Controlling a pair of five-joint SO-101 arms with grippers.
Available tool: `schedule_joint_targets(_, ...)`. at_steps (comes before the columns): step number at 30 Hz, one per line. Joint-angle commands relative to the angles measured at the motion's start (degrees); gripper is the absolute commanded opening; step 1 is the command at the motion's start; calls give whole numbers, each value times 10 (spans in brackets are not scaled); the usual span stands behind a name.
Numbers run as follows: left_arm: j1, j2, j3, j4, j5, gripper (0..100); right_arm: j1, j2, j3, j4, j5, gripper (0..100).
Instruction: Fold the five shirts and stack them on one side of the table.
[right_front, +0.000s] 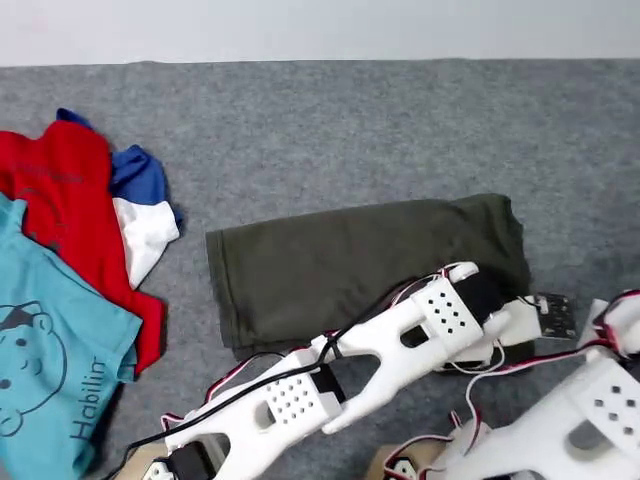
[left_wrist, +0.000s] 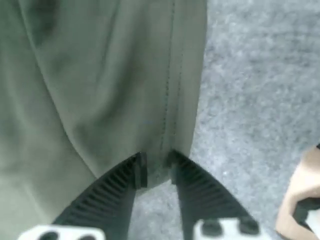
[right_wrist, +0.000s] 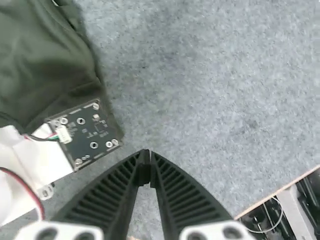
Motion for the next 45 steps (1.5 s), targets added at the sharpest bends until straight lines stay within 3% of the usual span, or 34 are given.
schedule_joint_targets(1, 4, -5, -21, 14, 4, 123, -16, -8, -30, 17, -12, 11)
schedule_joint_targets(12, 1, -4, -16, 16, 4, 194, -16, -14, 23, 15, -11, 11)
schedule_joint_targets(21, -9, -4, 20, 16, 4, 197, -15, -14, 22, 15, -8, 11)
schedule_joint_targets(36, -21, -5, 24, 16, 0, 7, -15, -14, 22, 12, -8, 11)
schedule_joint_targets(45, -24, -34, 22, 16, 0, 2, -15, -14, 22, 12, -8, 10)
